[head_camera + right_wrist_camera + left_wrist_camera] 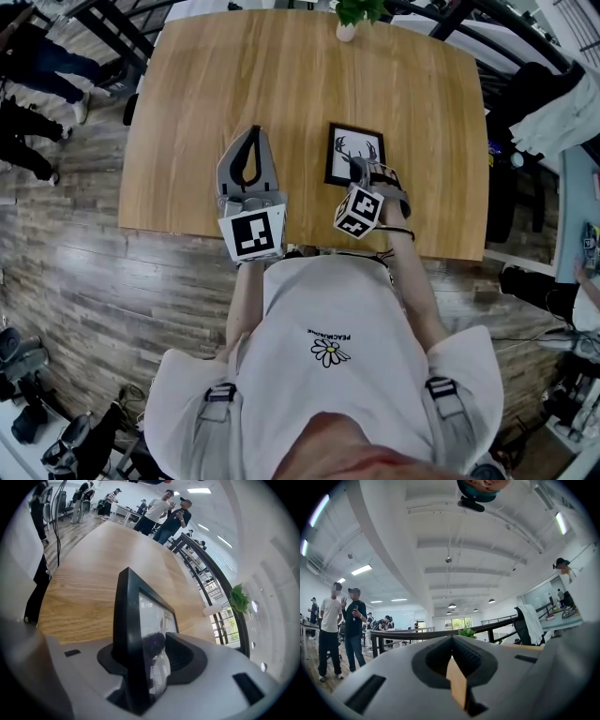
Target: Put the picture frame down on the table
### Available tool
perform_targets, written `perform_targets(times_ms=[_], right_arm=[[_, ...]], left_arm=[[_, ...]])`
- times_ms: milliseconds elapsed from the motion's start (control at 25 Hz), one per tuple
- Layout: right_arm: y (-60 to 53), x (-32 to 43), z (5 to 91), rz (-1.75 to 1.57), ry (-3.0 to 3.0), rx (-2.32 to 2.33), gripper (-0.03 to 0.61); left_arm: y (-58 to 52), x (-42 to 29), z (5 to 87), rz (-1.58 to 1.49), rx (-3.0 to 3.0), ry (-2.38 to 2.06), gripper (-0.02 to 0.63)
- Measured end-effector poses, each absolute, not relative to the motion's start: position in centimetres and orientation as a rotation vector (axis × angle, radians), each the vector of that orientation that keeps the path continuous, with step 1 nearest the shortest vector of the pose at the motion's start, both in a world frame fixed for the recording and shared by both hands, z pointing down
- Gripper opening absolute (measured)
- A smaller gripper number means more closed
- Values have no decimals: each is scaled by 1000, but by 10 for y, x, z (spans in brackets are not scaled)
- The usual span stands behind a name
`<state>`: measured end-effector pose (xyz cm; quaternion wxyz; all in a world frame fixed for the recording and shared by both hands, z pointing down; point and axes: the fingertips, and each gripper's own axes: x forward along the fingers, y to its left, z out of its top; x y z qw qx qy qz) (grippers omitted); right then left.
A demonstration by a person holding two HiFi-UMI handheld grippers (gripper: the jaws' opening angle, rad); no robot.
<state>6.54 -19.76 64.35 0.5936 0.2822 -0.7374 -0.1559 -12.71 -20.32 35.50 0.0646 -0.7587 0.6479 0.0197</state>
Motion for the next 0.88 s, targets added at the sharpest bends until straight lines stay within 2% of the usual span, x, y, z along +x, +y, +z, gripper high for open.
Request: perform_targets(times_ms=[120,360,880], right_arm=[[-194,67,643,-323,-1734,627,197],[-184,61,653,-194,-1778,520,270],[-164,56,673,-95,-1772,381,322]], left_arm=[[-202,-126,356,55,-2298,1959,17],[-205,-128,360,40,-2305,1946,17],[-203,-131,367,-20,-2306,1950,17]])
